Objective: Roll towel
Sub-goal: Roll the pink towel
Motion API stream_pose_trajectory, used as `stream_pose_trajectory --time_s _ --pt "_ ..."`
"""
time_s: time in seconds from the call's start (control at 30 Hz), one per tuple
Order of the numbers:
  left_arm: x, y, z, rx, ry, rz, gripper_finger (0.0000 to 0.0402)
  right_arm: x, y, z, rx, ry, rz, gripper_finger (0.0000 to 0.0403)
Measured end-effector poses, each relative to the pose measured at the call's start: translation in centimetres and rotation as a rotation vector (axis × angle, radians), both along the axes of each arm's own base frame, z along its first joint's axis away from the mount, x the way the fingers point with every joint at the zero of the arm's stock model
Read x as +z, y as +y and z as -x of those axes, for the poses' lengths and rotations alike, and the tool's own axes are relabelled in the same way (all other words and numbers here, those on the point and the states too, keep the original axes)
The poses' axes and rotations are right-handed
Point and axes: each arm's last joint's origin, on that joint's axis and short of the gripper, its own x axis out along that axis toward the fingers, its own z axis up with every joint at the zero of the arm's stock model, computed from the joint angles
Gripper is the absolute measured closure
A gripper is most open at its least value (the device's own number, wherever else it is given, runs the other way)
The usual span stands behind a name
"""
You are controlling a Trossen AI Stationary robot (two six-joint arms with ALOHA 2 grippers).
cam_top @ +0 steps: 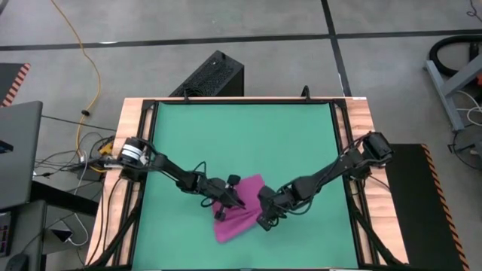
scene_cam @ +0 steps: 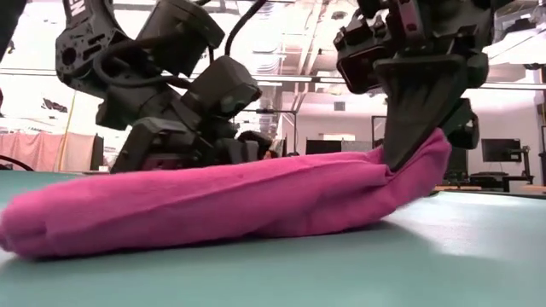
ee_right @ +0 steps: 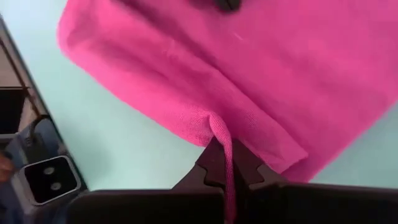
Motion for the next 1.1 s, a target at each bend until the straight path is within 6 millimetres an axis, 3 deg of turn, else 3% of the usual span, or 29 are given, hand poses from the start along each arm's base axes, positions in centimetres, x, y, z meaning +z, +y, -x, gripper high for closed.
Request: stream_pose_trajectory --time_s 0.23,0.47,1.1 --pt "-0.1 -0.4 -0.2 -0.012 0.018 0.011 0.0402 0.7 0.3 -0.3 0.008 -0.028 -0.012 0.0391" --pt "-0.3 -0.9 0.0 -0.044 0.049 0.047 0.0401 0.1 -2.0 -0.3 -0.037 0.094 0.015 0.0391" --pt "-0.8 -1.8 0.6 -0.043 0.113 0.03 0.0401 0.0 -6.0 -1.6 -0.009 0.111 -0.051 0.0391"
